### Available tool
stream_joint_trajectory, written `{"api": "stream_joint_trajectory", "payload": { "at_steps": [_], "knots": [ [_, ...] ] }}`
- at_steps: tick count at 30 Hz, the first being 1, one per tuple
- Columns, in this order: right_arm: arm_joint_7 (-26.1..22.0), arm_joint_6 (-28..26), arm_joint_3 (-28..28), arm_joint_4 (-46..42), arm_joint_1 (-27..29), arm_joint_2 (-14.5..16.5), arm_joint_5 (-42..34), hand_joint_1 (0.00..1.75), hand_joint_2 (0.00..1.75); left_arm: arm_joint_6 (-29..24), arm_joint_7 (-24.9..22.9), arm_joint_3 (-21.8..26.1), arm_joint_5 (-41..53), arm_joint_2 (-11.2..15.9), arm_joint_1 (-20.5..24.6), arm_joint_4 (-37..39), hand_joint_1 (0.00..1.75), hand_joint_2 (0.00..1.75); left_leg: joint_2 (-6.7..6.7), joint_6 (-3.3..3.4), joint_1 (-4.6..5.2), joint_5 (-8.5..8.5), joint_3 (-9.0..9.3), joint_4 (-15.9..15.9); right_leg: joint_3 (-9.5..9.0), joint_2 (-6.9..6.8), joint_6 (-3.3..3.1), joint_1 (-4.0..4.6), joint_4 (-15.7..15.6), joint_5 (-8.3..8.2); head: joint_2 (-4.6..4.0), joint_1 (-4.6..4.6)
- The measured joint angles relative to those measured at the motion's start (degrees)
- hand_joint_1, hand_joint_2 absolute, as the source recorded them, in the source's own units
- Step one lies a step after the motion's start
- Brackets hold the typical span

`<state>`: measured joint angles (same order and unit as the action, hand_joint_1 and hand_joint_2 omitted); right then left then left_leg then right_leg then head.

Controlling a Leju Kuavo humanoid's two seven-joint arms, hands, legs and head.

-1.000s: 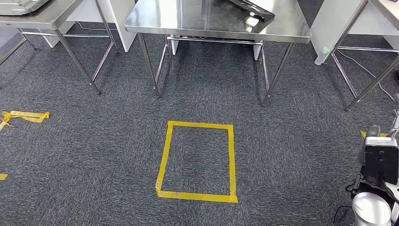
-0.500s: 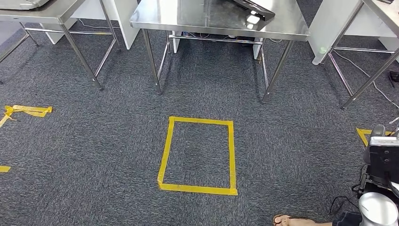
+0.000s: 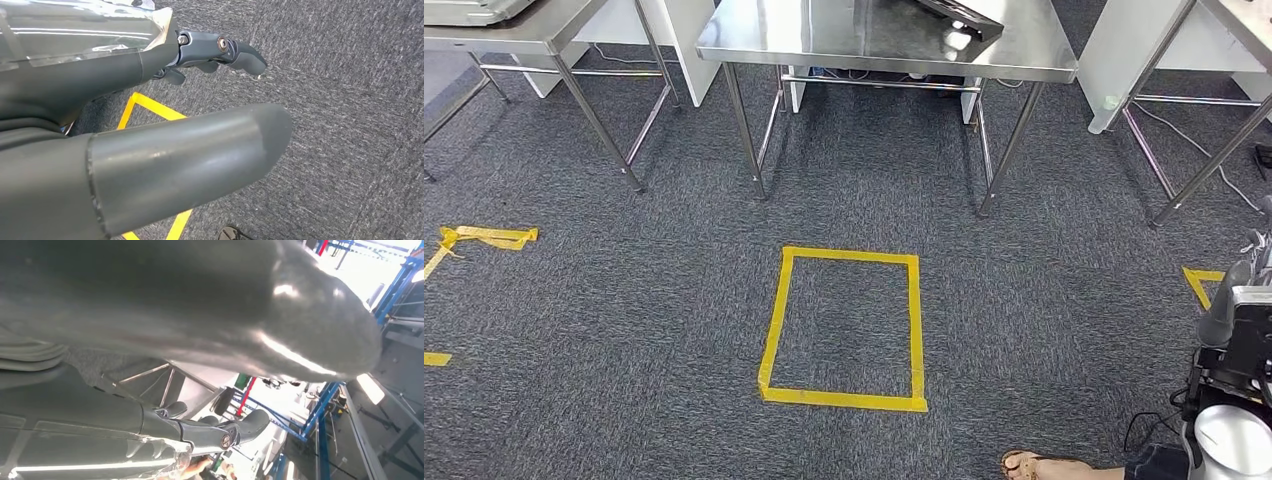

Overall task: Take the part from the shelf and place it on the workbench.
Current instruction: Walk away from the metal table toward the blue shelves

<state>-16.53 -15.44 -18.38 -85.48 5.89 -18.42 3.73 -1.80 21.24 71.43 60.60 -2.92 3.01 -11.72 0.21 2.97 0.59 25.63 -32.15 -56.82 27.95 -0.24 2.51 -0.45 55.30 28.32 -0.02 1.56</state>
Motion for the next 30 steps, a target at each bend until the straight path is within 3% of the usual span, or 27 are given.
{"api": "stream_joint_trajectory", "payload": {
  "at_steps": [2,4,7,8,9,10,12,13,15,17,18,20,22,23,24,25,26,28,30],
  "knots": [
    [0.0,0.0,0.0,0.3,-0.4,-0.5,-0.5,0.00,0.00,0.0,0.0,0.0,0.0,0.0,0.0,0.1,0.00,0.00,0.16,0.23,-0.12,-0.28,0.04,0.4,0.35,0.04,0.24,0.00,0.1,0.01,0.00,0.01],
    [0.0,-0.1,0.0,0.5,-0.6,-1.2,-1.0,0.00,0.00,0.0,0.0,0.0,0.0,0.0,0.0,0.2,0.00,0.00,0.62,0.64,-0.41,-0.85,0.11,1.3,1.68,0.12,0.24,0.06,2.2,1.39,0.00,0.12],
    [0.0,-0.2,0.0,0.8,-0.7,-1.5,-1.3,0.00,0.00,0.0,0.1,0.0,0.0,0.0,0.0,0.3,0.00,0.00,1.57,0.92,-0.60,-1.26,-0.30,1.7,6.92,0.19,0.08,-0.24,12.8,6.38,0.00,0.33],
    [0.0,-0.2,0.1,1.0,-0.6,-1.6,-1.4,0.00,0.00,0.0,0.1,0.0,0.0,0.0,0.0,0.3,0.00,0.00,1.93,0.88,-0.61,-1.30,-0.44,1.7,8.34,0.18,0.39,-0.46,15.8,7.35,0.00,0.33],
    [0.0,-0.2,0.1,1.1,-0.6,-1.6,-1.5,0.00,0.00,0.0,0.1,0.0,0.0,0.0,0.0,0.4,0.00,0.00,2.34,0.79,-0.65,-1.34,-0.54,1.6,8.76,0.15,0.96,-0.73,16.8,7.37,0.00,0.33],
    [0.0,-0.3,0.1,1.2,-0.5,-1.6,-1.6,0.00,0.00,0.0,0.1,0.0,0.0,0.0,0.0,0.5,0.00,0.00,2.78,0.65,-0.76,-1.35,-0.59,1.5,7.89,0.01,1.74,-1.01,15.2,6.38,0.00,0.33],
    [0.0,-0.4,0.1,1.3,-0.6,-1.7,-1.6,0.00,0.00,0.0,0.1,0.0,0.0,0.0,0.0,0.6,0.00,0.00,3.70,0.09,-0.97,-1.13,-0.72,0.9,3.77,-1.66,3.31,-1.54,7.1,3.07,0.00,0.36],
    [0.0,-0.4,0.1,1.3,-0.6,-1.7,-1.7,0.00,0.00,-0.1,0.1,0.0,0.0,0.0,0.0,0.6,0.00,0.00,4.12,-0.35,-0.97,-0.88,-0.77,0.5,2.09,-2.64,3.56,-1.58,3.5,1.65,0.00,0.40],
    [0.1,-0.6,0.3,1.4,-0.7,-1.8,-1.7,0.00,0.00,-0.2,0.0,0.0,0.0,0.0,0.0,0.7,0.00,0.00,4.98,-1.21,-0.80,-0.50,-0.76,-0.2,1.10,-3.51,2.62,-1.41,0.9,0.50,0.00,0.40],
    [0.1,-0.7,0.4,1.4,-0.6,-1.8,-1.7,0.00,0.00,-0.4,0.0,0.0,0.1,0.0,0.0,0.7,0.00,0.00,5.95,-1.81,-0.86,-0.45,-0.63,-0.3,1.62,-2.17,1.23,-1.29,1.2,0.16,0.00,0.32],
    [0.1,-0.8,0.5,1.4,-0.6,-1.9,-1.7,0.00,0.00,-0.4,0.0,0.0,0.1,-0.1,0.0,0.7,0.00,0.00,5.68,-2.12,-1.04,-0.01,-0.73,-0.6,1.73,-1.54,0.71,-1.42,1.2,-0.08,0.00,0.30],
    [0.1,-0.8,0.6,1.4,-0.7,-2.0,-1.7,0.00,0.00,-0.4,0.0,0.0,0.1,-0.1,0.0,0.7,0.00,0.00,3.29,-2.67,-1.39,2.90,-2.10,-4.1,1.94,-0.37,-0.28,-1.71,1.2,-0.66,0.00,0.23],
    [0.1,-0.8,0.7,1.4,-0.8,-1.9,-1.7,0.00,0.00,-0.5,0.0,0.0,0.1,-0.1,-0.1,0.7,0.00,0.00,0.56,-2.93,-1.53,7.38,-5.15,-11.6,2.37,0.77,-0.89,-1.61,1.2,-1.06,0.00,0.15],
    [0.1,-0.8,0.8,1.5,-0.7,-1.9,-1.7,0.00,0.00,-0.5,0.0,0.0,0.1,-0.1,-0.2,0.7,0.00,0.00,0.02,-2.94,-1.53,8.83,-6.56,-15.1,2.58,1.42,-1.03,-1.48,1.2,-1.18,0.00,0.11],
    [0.1,-0.8,0.9,1.5,-0.7,-1.9,-1.7,0.00,0.00,-0.5,0.0,0.0,0.1,-0.1,-0.2,0.7,0.00,0.00,-0.19,-2.85,-1.53,9.19,-7.21,-16.9,2.73,2.13,-1.11,-1.36,1.3,-1.28,0.00,0.11],
    [0.1,-0.8,0.9,1.5,-0.6,-1.9,-1.7,0.00,0.00,-0.5,0.0,0.0,0.1,-0.1,-0.2,0.7,0.00,0.00,-0.34,-2.65,-1.53,8.41,-6.77,-16.4,2.78,2.88,-1.10,-1.26,1.3,-1.34,0.00,0.11],
    [0.1,-0.9,0.9,1.5,-0.5,-1.9,-1.7,0.00,0.00,-0.5,0.0,0.0,0.1,-0.1,-0.2,0.7,0.00,0.00,-0.65,-2.37,-1.53,6.69,-5.21,-13.6,2.76,3.65,-1.08,-1.21,1.3,-1.41,0.00,0.10],
    [0.1,-1.0,1.0,1.5,-0.4,-1.9,-1.7,0.00,0.00,-0.5,0.0,0.0,0.3,-0.1,-0.2,0.7,0.00,0.00,-3.13,-1.67,-1.58,3.22,-0.94,-5.6,2.78,5.08,-0.84,-1.06,1.3,-1.53,0.00,0.14],
    [0.2,-1.2,1.0,1.5,-0.3,-1.8,-1.7,0.00,0.00,-0.5,0.0,0.0,0.5,0.0,-0.2,0.7,0.00,0.00,-5.27,-1.31,-1.52,2.18,1.25,-1.1,3.26,6.38,-0.34,-1.04,1.4,-1.78,0.00,0.15]
  ]
}}
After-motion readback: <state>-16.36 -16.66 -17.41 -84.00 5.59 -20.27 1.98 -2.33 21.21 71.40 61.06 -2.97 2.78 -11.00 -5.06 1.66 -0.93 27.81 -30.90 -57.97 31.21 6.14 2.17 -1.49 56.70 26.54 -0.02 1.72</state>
